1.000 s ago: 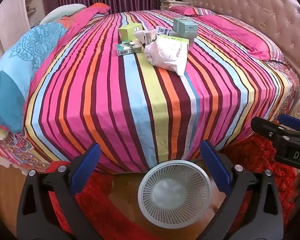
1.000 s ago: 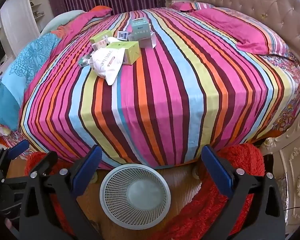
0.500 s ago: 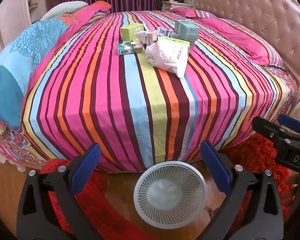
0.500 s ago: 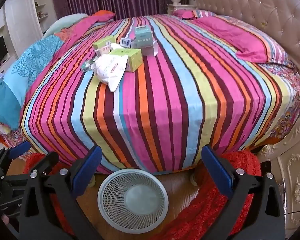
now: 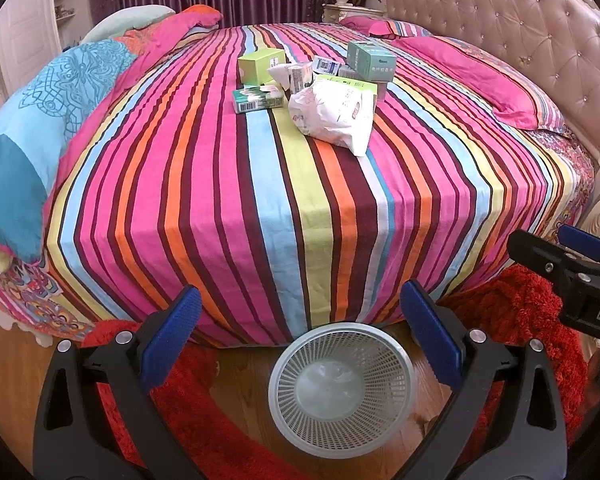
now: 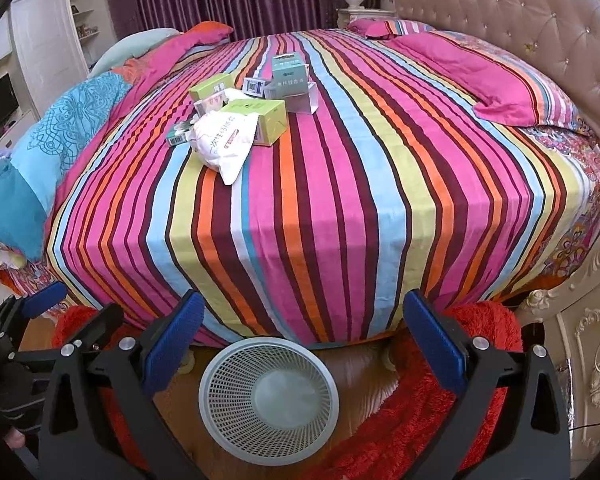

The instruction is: Collect trash

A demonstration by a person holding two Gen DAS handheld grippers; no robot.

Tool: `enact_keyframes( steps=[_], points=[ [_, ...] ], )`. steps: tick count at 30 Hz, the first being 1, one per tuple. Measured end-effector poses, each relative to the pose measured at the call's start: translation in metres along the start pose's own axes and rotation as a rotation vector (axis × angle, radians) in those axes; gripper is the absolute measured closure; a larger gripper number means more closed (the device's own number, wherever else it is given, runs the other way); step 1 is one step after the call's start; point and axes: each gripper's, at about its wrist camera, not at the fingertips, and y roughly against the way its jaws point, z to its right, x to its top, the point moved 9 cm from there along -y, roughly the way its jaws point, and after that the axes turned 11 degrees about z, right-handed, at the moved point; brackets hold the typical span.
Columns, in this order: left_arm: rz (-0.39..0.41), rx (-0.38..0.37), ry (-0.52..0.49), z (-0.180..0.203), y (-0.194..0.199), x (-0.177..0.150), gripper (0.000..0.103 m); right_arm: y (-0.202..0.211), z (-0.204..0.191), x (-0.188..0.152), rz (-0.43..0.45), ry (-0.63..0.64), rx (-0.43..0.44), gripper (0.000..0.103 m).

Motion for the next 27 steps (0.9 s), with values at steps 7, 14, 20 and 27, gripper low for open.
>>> enact_keyframes(
  steps=[7, 14, 20, 27],
  points=[
    [-0.001, 0.0, -0.001, -0.0001, 0.0001, 0.0002, 0.006, 0.0004, 0.0, 0.0002, -0.006, -0.011, 0.012, 0.008],
    [0.0, 0.001, -0.002, 0.0002, 0.0004, 0.0004, 0.006, 0.0007, -0.001, 0.0006, -0.008, -0.019, 0.02, 0.008],
    [0.0, 0.003, -0.004, 0.0001, 0.0009, 0.0001, 0.006, 0.0021, -0.0003, 0.0016, 0.0, -0.007, 0.011, 0.008],
    [-0.003, 0.002, -0.006, 0.0008, 0.0008, -0.0006, 0.006, 0.0018, 0.0023, 0.0023, -0.001, -0.017, 0.01, 0.008]
  ],
)
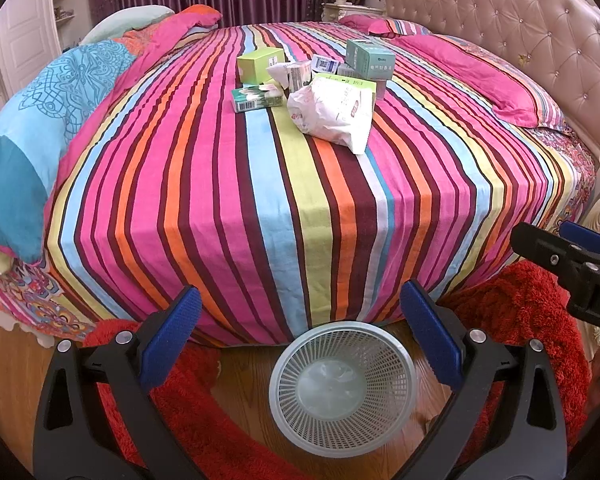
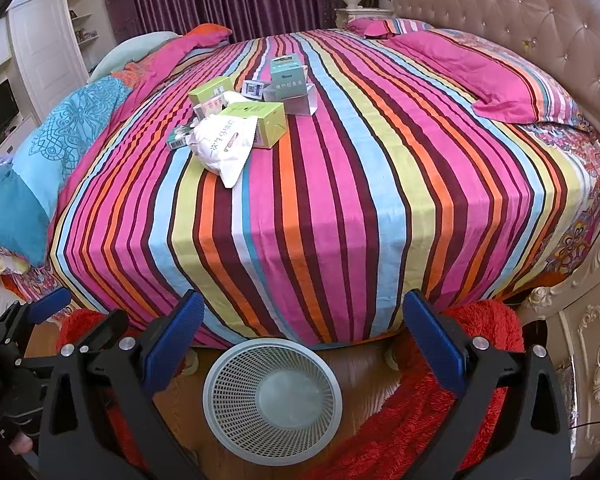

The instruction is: Collect trash

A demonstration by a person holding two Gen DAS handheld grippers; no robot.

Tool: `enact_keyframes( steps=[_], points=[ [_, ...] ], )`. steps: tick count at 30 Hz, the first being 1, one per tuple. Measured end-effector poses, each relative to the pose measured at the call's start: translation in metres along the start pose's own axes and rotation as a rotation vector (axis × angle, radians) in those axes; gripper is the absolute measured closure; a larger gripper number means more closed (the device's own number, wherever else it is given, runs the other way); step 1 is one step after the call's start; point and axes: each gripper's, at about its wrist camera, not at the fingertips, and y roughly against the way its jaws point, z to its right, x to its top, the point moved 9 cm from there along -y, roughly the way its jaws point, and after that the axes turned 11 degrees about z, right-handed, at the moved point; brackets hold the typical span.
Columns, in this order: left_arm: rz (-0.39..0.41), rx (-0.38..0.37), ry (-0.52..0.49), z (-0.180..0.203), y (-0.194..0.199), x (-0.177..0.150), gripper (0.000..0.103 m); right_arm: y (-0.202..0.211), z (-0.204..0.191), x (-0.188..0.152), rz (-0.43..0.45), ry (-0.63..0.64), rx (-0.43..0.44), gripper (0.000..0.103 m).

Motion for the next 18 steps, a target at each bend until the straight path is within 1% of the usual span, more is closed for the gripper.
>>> enact_keyframes(
  steps=[18],
  points=[
    [-0.002, -0.001, -0.006, 0.0016, -0.0001, -0.0011, 0.006, 0.0009, 0.0015, 0.0014, 0.003, 0.003, -0.009, 0.008]
  ],
)
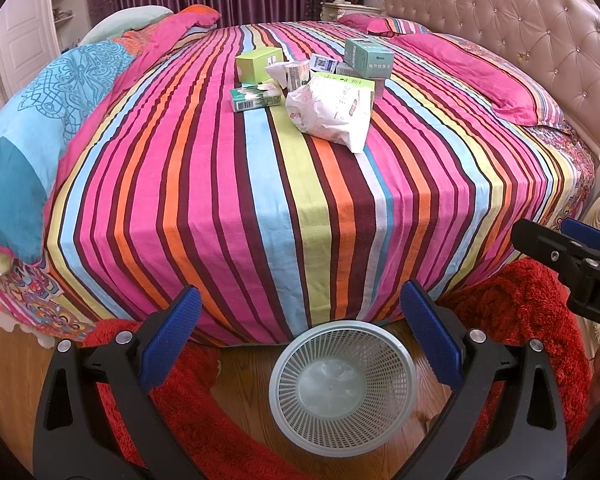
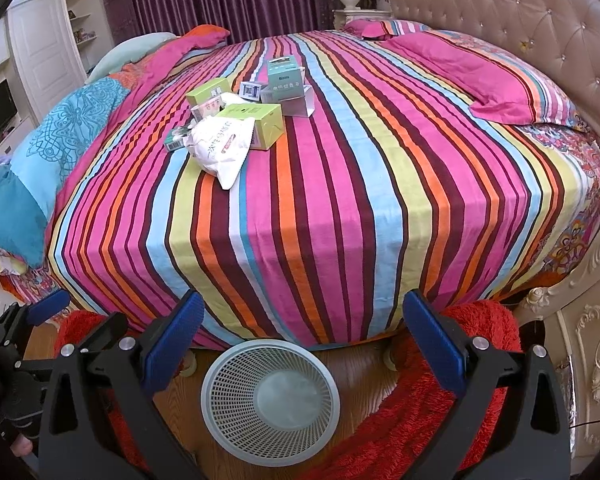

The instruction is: Collect trash

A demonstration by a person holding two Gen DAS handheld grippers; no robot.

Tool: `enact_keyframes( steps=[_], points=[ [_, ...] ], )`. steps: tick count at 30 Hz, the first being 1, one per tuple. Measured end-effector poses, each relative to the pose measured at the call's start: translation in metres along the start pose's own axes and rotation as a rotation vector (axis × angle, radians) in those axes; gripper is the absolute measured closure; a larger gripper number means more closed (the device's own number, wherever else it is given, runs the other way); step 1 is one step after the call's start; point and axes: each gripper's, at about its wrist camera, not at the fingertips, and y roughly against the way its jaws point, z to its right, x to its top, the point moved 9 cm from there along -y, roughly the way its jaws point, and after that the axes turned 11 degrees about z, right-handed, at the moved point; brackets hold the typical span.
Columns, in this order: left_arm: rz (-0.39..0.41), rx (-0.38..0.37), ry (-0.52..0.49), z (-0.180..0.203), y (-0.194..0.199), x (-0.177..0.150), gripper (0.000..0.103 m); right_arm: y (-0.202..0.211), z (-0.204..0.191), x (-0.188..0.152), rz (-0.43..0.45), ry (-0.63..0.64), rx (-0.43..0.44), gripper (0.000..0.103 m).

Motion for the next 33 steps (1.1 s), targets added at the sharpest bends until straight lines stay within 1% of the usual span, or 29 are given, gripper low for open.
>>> enact_keyframes(
  steps=[19, 25, 33],
  points=[
    [0.0, -0.002, -0.001, 0.001, 0.0, 0.003, 0.006, -0.001, 0.0, -0.001, -0.006, 0.0, -0.003, 0.008],
    [-0.008, -0.005, 0.008, -0.001, -0.007, 0.002, 0.006, -0.006, 0.002, -0.003, -0.019, -0.024, 0.009, 0.008],
    [-0.029, 0.013, 0.018, -0.009, -0.025, 0.005, 0.006, -0.018, 0.003, 0.006, -0.02, -0.038, 0.023, 0.008]
  ],
)
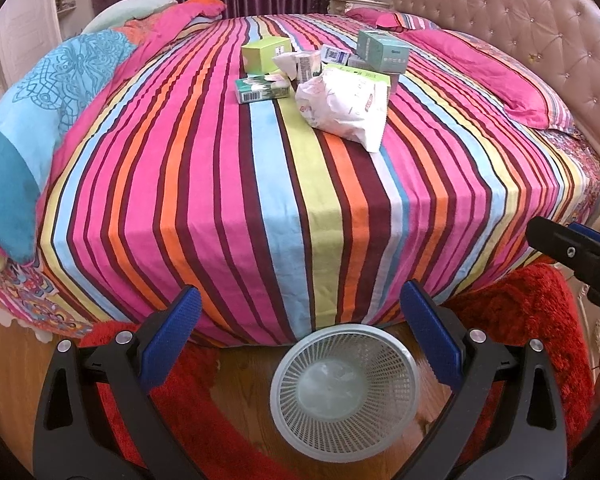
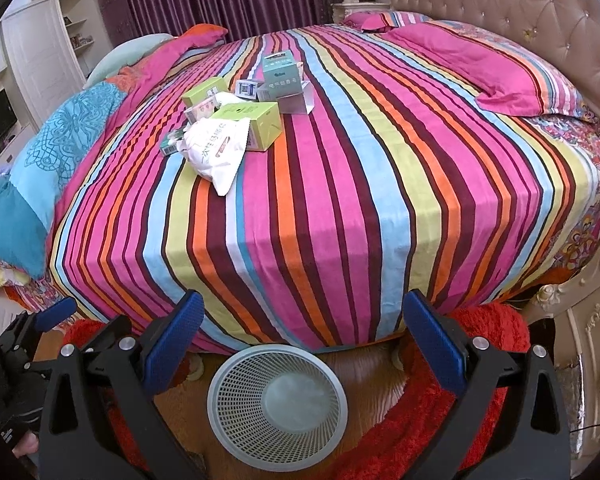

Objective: Collect trash
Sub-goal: 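Grasp the white packet with the left tool while the right tool grasps the teal box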

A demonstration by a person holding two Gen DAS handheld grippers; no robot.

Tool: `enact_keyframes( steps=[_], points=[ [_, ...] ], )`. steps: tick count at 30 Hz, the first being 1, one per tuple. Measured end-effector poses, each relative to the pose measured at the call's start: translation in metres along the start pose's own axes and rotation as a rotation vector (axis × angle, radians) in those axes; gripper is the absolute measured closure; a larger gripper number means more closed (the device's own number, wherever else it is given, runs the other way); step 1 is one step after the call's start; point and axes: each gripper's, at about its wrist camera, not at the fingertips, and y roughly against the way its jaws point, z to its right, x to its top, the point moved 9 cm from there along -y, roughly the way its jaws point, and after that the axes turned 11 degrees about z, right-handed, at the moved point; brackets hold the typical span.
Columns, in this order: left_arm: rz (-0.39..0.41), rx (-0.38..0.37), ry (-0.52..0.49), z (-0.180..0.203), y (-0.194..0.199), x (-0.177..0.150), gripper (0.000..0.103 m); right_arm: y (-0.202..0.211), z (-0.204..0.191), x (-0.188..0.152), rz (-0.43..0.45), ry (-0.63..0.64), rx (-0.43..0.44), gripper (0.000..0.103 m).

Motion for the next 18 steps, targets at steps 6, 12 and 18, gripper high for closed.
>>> enact_keyframes(
  steps=[6, 12, 18],
  points=[
    [0.004, 0.008, -0.016, -0.002, -0.012, 0.012, 0.006, -0.013, 0.002, 0.006, -0.014, -0.006, 0.012, 0.008],
    [-0.007, -0.007, -0.016, 0.002, -0.026, 0.022, 0.006, -0.026, 0.002, 0.015, -0.02, -0.013, 0.017, 0.008],
    [-0.006, -0.028, -0.003, 0.009, -0.044, 0.038, 0.006, -0.04, 0.004, 0.038, 0.008, -0.029, 0.03, 0.008]
  ],
)
